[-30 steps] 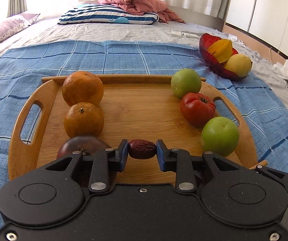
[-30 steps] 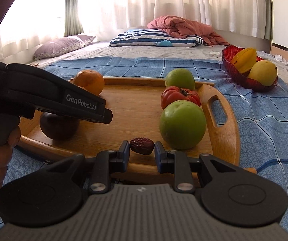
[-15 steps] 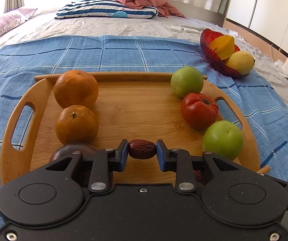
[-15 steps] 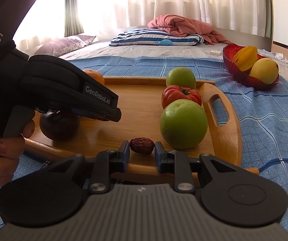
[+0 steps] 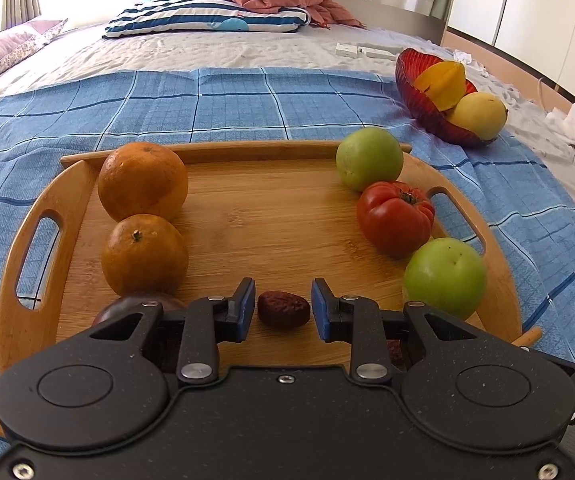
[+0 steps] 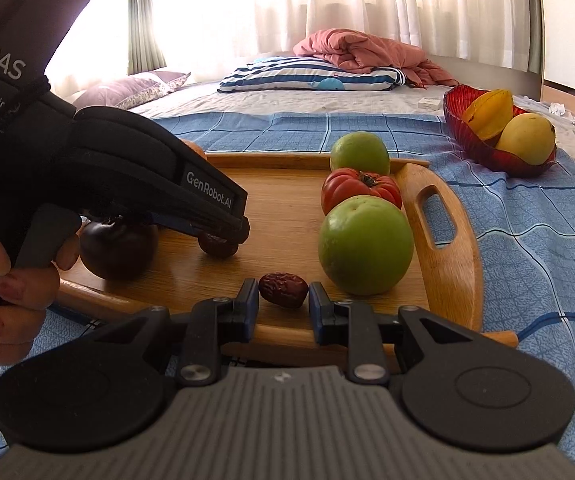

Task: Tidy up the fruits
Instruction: 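Lower both dates onto the tray and open both tools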

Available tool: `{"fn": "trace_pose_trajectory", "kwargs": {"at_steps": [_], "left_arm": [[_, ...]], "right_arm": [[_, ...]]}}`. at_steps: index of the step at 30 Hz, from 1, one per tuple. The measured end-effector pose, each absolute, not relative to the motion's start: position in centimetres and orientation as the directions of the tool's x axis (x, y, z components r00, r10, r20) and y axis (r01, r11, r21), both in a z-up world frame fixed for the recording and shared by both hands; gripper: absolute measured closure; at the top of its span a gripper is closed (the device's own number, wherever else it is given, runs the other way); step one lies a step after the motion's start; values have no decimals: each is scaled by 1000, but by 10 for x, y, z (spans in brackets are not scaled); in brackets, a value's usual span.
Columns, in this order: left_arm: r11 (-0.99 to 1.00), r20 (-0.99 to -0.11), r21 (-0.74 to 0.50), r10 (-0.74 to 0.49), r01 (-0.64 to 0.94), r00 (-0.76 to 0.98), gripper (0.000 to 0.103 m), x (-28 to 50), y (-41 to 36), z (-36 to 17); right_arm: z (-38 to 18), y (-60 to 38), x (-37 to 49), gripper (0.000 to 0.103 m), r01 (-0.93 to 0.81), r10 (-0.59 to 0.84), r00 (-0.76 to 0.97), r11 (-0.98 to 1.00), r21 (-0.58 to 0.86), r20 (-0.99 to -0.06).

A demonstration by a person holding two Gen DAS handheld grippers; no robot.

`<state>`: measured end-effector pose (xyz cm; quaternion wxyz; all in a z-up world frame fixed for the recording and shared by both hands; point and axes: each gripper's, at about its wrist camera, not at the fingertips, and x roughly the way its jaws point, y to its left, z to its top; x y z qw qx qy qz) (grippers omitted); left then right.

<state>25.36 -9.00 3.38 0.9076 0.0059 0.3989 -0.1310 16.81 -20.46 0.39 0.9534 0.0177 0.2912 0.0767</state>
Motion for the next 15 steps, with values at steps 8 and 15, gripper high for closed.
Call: {"fn": "trace_pose_trajectory", "kwargs": {"at_steps": [8,15], "left_arm": [[966,-723,-97,-234,240,650,73,250,-89,37],[967,-694,-93,-235,239,681,61,235,-83,49]], "right_arm": [[4,-208,167,61,-135,167,821,986,99,-546],[8,-209,161,49,-126,165,830,986,109,-533]]}}
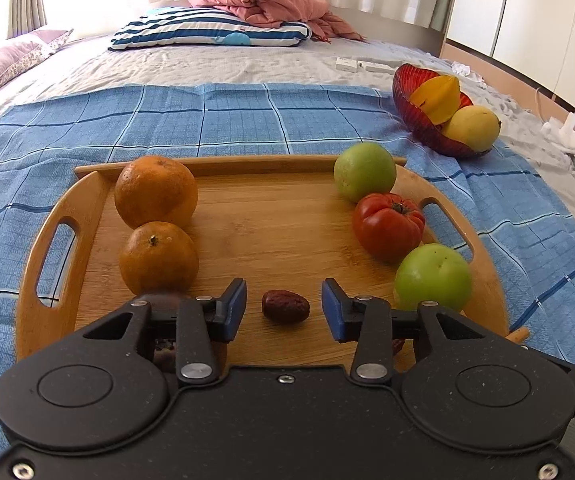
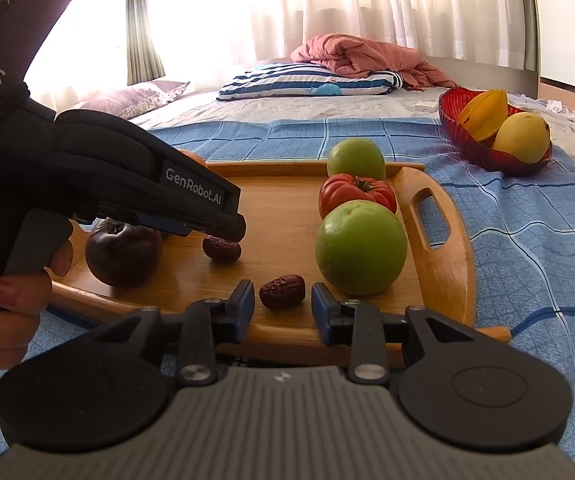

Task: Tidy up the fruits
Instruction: 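Lower both dates onto the tray and open both tools, then withdraw both tools from the tray toward the dates on the sheet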

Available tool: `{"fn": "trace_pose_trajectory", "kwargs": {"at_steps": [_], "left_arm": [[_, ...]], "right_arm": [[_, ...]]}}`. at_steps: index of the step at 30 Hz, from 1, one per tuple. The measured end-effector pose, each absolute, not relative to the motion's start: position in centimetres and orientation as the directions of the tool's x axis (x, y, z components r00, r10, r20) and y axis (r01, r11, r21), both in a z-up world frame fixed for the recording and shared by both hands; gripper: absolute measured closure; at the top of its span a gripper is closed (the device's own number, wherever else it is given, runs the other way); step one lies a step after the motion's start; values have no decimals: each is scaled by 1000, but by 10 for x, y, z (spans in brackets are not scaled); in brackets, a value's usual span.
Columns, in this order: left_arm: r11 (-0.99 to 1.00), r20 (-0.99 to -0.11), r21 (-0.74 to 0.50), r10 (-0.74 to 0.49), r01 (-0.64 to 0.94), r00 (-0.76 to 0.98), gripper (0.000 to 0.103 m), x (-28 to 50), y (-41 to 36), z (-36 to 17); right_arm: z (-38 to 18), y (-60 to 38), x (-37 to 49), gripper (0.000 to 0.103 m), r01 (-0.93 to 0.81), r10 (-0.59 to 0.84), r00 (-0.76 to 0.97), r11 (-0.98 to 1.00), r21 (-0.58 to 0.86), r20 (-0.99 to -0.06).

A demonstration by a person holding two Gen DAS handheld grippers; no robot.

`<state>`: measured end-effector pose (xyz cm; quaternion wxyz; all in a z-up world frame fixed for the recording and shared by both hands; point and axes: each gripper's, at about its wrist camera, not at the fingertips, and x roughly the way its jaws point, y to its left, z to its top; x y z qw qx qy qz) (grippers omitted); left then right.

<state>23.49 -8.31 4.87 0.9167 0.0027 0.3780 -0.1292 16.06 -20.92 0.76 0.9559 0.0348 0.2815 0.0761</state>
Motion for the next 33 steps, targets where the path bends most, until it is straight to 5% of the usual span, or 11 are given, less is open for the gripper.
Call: {"fn": "trace_pose_trajectory", "kwargs": {"at_steps": [16,33], "left_arm": [[970,-601,-94,-235,224,764,27,167,-50,67],[978,-563,-58,-198,201,802,7,117,-28,52]], "right_arm": [[16,-214,115,26,-122,163,876,985,118,-454],[5,-211,94,13,-149,202,873,977,152,-443]]}}
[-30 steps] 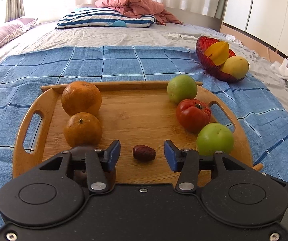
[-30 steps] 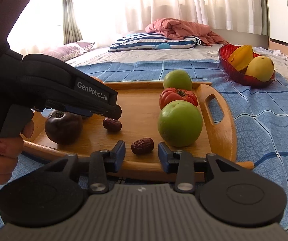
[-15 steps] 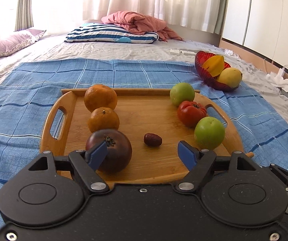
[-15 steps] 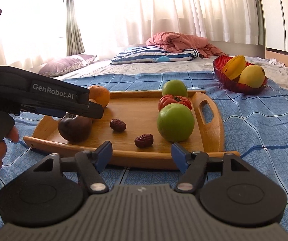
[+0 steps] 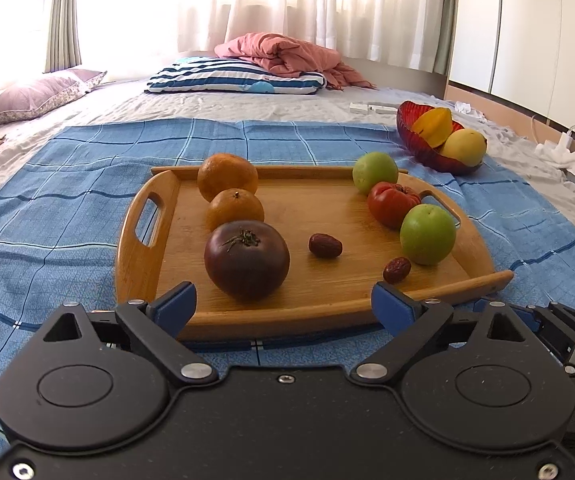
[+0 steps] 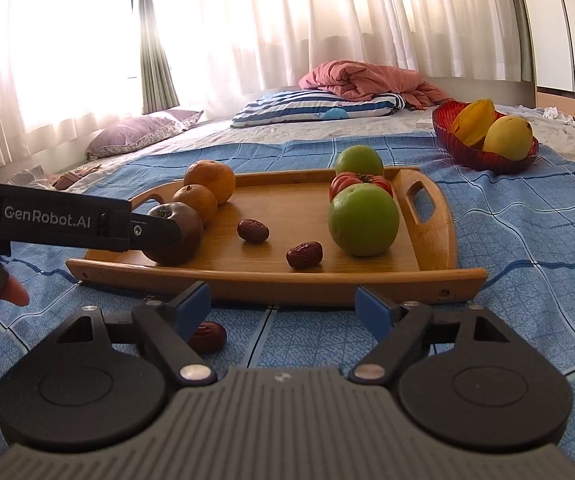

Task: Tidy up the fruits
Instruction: 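Withdraw both tools from the tray toward the dates on the sheet, then grasp a red date with the right tool while the left tool grasps another date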

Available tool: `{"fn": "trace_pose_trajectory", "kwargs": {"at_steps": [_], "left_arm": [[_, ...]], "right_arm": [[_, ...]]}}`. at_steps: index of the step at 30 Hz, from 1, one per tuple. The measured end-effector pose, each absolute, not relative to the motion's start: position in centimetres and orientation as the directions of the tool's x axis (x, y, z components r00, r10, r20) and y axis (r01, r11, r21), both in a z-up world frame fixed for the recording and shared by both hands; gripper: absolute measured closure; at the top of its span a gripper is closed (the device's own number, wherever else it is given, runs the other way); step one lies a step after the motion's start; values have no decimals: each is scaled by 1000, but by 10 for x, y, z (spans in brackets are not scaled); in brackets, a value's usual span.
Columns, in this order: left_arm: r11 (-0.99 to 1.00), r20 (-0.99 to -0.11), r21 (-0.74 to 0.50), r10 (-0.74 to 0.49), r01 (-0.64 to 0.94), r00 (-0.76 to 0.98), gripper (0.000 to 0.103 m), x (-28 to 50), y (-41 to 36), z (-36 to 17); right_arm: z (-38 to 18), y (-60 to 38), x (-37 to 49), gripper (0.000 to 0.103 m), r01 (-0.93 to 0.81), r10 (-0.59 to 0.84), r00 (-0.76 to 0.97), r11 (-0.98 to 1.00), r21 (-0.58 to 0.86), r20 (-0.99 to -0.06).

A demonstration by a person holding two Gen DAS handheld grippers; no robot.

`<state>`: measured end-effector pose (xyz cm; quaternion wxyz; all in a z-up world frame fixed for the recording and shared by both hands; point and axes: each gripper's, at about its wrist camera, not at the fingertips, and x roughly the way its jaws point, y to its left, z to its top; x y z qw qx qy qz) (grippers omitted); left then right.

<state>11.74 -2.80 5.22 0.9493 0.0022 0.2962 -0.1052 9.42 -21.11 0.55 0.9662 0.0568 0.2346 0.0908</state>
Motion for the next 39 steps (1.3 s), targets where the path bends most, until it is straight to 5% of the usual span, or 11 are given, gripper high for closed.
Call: {"fn": "trace_pose_trajectory", "kwargs": {"at_steps": [12,31,39], "left_arm": [[980,-565,-57,-189,190,803,2,105,-15,32],[982,-587,-96,-189,164,787,0,89,1,6],[976,-585,-107,-214,187,782,9,84,0,2]], "right_arm": [[-1,-204,88,0,-207,242,875,970,127,-419],[-13,-188,87,0,-255,249,863,966,47,-440],[-16,-182,86,13,-259,236,864,966,8,-445]]}}
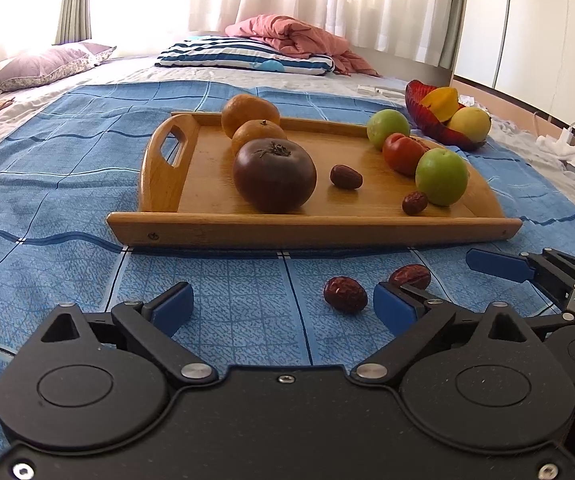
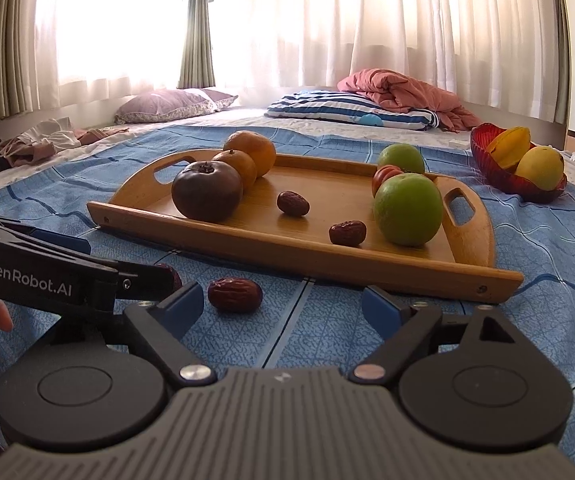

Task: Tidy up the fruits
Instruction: 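Grasp a red date with the right tool while the left tool grasps another date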

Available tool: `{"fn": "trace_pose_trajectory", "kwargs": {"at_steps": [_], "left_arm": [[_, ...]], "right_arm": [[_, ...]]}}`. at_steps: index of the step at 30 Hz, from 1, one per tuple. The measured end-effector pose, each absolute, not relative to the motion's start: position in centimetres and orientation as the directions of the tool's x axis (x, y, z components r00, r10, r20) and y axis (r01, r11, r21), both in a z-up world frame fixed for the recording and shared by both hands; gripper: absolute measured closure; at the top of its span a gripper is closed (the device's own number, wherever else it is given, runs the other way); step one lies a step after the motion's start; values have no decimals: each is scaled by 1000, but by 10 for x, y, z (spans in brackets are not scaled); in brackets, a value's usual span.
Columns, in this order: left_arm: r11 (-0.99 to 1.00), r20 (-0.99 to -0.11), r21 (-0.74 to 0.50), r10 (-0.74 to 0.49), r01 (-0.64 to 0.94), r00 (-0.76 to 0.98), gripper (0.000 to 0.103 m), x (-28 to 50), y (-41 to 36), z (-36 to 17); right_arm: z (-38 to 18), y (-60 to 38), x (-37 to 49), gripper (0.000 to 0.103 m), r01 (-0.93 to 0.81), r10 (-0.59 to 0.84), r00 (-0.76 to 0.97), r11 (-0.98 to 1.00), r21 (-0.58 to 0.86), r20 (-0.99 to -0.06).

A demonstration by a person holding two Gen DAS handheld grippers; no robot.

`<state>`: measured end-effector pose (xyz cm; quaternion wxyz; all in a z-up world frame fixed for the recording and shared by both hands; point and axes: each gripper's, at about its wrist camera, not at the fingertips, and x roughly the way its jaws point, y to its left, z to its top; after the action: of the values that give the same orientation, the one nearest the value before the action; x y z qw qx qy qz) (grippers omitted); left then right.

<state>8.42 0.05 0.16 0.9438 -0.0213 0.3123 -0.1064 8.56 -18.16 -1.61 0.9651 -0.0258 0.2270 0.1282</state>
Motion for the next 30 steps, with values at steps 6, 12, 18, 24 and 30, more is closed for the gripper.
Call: {"fn": "trace_pose_trajectory", "kwargs": {"at_steps": [6,12,18,24,30], "left_arm": [[968,-572,-102,-244,228,783,31,82,-3,1],[955,-565,-100,-285,279,775,51,81,-10,2],[946,-563,-108,-310,304,766,61,80,-11,3],[948,-558,-119,-309,294,770,61,80,-8,5],[950,-554,-122,-305,286,775,61,81,-6,5]], "right_arm": [[-18,-180,86,19,-278,246,855,961,-2,-456],[-17,-175,86,22,-295,249,850,955,-27,-464],[-13,-164,86,28,-339,265,842,937,-79,-470],[-12,-165,86,34,-347,282,836,936,-55,-471],[-12,-171,87,51,-325,277,836,945,-21,-473]]}}
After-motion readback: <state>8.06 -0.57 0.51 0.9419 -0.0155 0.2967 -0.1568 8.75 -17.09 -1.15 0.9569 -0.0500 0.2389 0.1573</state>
